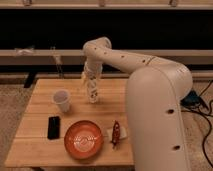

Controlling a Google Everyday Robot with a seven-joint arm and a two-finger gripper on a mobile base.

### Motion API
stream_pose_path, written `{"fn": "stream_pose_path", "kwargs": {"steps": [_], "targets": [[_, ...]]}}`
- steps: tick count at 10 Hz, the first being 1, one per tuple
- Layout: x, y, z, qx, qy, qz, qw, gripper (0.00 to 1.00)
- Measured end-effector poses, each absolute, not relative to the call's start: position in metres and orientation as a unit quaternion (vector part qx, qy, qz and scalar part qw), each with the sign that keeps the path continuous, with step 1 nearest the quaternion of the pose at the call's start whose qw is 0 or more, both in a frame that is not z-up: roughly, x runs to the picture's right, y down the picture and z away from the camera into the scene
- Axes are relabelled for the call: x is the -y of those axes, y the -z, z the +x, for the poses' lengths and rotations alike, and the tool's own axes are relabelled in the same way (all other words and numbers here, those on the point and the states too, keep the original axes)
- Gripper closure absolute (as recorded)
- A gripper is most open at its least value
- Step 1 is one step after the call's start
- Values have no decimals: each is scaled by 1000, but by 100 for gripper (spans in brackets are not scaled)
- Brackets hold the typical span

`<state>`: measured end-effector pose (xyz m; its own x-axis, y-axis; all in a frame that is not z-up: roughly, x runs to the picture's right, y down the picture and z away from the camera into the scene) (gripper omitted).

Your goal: Knock the bottle over

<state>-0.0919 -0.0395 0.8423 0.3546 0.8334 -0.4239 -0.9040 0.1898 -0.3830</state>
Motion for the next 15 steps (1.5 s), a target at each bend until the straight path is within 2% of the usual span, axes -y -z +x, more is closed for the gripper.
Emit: {"fn": "stream_pose_path", "kwargs": {"steps": [9,15], "targets": [[5,-790,-145,-44,-551,-353,755,35],[-3,-775,-160,-38,-548,-374,747,35]]}}
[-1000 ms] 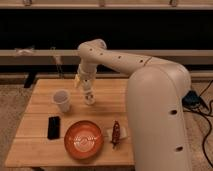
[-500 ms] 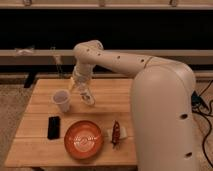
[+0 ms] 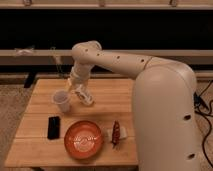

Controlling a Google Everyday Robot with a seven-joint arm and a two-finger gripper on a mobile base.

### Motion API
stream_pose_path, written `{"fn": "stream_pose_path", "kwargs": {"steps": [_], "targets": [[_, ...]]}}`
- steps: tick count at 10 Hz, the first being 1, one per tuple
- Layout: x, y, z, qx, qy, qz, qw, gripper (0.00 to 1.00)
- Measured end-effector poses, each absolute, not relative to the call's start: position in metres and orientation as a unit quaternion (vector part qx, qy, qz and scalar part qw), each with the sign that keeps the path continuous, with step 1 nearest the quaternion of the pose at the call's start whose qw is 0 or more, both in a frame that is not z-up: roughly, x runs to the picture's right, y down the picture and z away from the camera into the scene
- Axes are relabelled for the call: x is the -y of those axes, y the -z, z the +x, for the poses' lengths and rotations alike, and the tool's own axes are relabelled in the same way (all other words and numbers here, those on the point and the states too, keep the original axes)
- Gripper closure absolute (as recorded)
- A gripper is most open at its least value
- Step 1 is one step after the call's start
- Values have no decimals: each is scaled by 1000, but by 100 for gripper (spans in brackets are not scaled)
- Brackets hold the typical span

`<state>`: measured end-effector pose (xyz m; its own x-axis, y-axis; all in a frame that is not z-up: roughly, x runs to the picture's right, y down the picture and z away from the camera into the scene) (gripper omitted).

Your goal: Knock the bottle over

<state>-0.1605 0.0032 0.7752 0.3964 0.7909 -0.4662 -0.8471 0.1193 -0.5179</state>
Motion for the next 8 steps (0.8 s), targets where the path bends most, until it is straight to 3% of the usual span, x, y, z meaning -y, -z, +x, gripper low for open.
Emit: {"fn": "stream_pose_path", "kwargs": {"steps": [8], "targets": [[2,-777,-141,-46,-563,-367,739,35]]}}
